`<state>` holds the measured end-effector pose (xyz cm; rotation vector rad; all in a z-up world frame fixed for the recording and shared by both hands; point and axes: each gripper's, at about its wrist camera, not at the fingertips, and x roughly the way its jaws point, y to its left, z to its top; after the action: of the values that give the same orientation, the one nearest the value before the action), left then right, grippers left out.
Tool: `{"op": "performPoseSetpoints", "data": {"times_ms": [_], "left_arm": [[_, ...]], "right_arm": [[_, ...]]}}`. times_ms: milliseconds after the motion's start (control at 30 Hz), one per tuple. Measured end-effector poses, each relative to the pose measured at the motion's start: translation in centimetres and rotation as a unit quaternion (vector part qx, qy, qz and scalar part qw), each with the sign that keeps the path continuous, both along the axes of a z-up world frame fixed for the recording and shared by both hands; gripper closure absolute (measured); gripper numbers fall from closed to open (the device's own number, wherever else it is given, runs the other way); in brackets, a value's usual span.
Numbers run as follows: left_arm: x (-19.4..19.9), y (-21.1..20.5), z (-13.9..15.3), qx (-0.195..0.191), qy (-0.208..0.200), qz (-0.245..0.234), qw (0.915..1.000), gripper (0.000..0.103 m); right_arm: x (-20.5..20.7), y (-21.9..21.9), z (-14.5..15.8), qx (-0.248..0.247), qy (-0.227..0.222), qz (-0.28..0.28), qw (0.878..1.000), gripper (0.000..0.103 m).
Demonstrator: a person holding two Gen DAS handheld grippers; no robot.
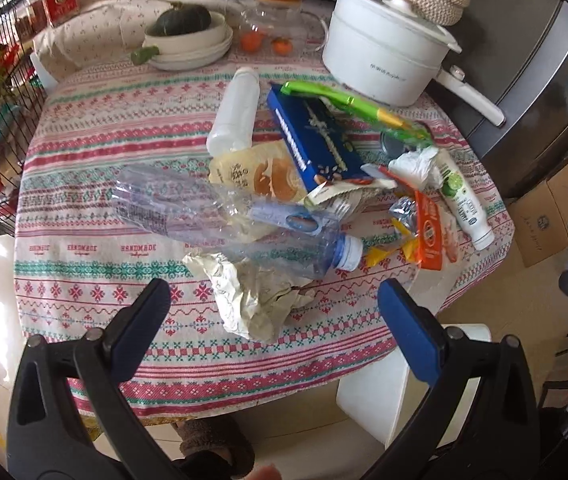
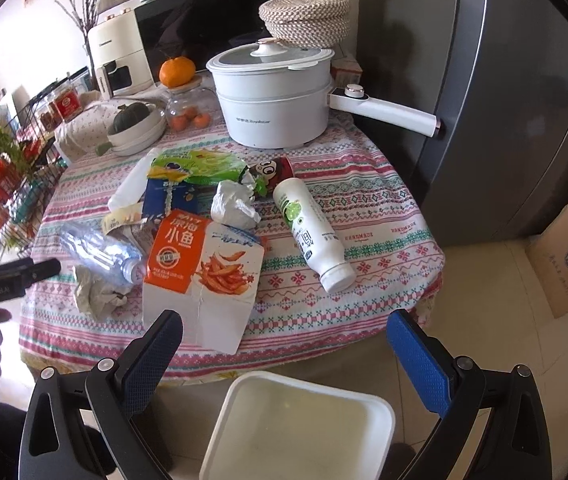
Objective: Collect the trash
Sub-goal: 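Grasp crumpled tissue with left tool while right tool grasps white bottle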
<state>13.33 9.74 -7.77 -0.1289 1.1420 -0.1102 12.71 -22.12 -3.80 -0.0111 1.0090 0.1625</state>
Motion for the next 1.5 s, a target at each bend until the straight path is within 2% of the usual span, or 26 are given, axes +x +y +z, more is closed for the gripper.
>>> {"op": "performPoseSetpoints", "data": {"times_ms": [67, 133, 233, 300, 333, 367, 433, 467, 500, 600, 800, 867, 933, 1033, 1133, 1167, 1233, 1333, 1500], "left_arm": [[0.7, 0.3, -1.9, -0.007, 0.034, -0.001, 0.9994, 0.005], [1.3, 0.5, -3.6, -0.012, 0.059, -0.001, 0.9982, 0.009], [2.2, 0.9, -5.6, -0.011, 0.080, 0.010, 0.9967, 0.018], [2.6, 1.0, -6.7, -0.013, 0.094, 0.017, 0.9954, 0.028], [2.8, 1.0, -7.2, -0.020, 0.100, 0.016, 0.9947, 0.038], [2.9, 0.9, -7.6, -0.032, 0.106, 0.013, 0.9938, 0.053], [2.7, 0.8, -7.8, -0.056, 0.110, 0.014, 0.9923, 0.057], [2.5, 0.7, -7.5, -0.053, 0.103, 0.012, 0.9932, 0.065], [2.4, 0.6, -7.2, -0.047, 0.096, 0.008, 0.9942, 0.067], [1.5, 0.7, -5.9, -0.046, 0.075, 0.007, 0.9961, 0.068], [-0.8, 1.2, -2.6, -0.041, 0.023, 0.008, 0.9988, 0.069], [-1.6, 1.5, -2.1, -0.040, 0.010, 0.009, 0.9991, 0.069], [-2.1, 1.8, -1.7, -0.037, 0.001, 0.010, 0.9993, 0.069], [-2.2, 2.4, -1.8, -0.029, -0.007, 0.012, 0.9995, 0.069], [-1.9, 3.4, -1.6, -0.032, -0.006, 0.015, 0.9994, 0.069], [-1.5, 3.2, -1.9, -0.032, -0.007, 0.014, 0.9994, 0.069], [-1.6, 3.2, -1.7, -0.031, -0.012, 0.011, 0.9994, 0.069], [-1.5, 2.3, -1.4, -0.023, -0.022, 0.006, 0.9995, 0.069], [-2.1, 2.1, -0.2, -0.023, -0.048, 0.000, 0.9986, 0.069]], "right_arm": [[0.9, -0.8, -1.3, 0.023, 0.011, -0.012, 1.000, 0.000], [2.0, -1.6, -3.1, 0.035, 0.057, -0.015, 0.998, 0.000], [3.4, -2.8, -4.4, 0.038, 0.082, -0.021, 0.996, 0.000], [4.3, -3.5, -4.5, 0.016, 0.074, -0.031, 0.997, 0.000], [4.7, -3.7, -4.5, 0.003, 0.065, -0.034, 0.997, 0.000], [5.0, -3.9, -4.5, -0.011, 0.058, -0.036, 0.998, 0.000], [5.5, -4.2, -4.6, -0.037, 0.042, -0.034, 0.998, 0.000], [5.7, -4.3, -4.6, -0.049, 0.035, -0.033, 0.998, 0.000], [6.0, -4.2, -4.8, -0.065, 0.028, -0.030, 0.997, 0.000], [7.1, -4.3, -5.5, -0.080, 0.025, -0.018, 0.996, 0.000], [10.0, -4.2, -9.0, -0.043, 0.074, 0.002, 0.996, 0.001], [10.8, -4.1, -10.4, -0.043, 0.090, 0.001, 0.995, 0.005], [11.7, -4.2, -11.9, -0.037, 0.107, 0.001, 0.994, 0.015], [12.6, -4.2, -13.5, -0.013, 0.126, 0.002, 0.992, 0.025], [13.0, -4.0, -14.7, -0.015, 0.143, 0.006, 0.990, 0.031], [13.0, -3.8, -14.9, -0.018, 0.143, 0.007, 0.989, 0.034], [13.1, -3.8, -14.9, -0.013, 0.143, 0.011, 0.990, 0.048], [12.9, -4.0, -14.4, -0.003, 0.137, 0.011, 0.991, 0.058], [11.1, -4.4, -11.9, -0.005, 0.110, 0.019, 0.994, 0.059]]}}
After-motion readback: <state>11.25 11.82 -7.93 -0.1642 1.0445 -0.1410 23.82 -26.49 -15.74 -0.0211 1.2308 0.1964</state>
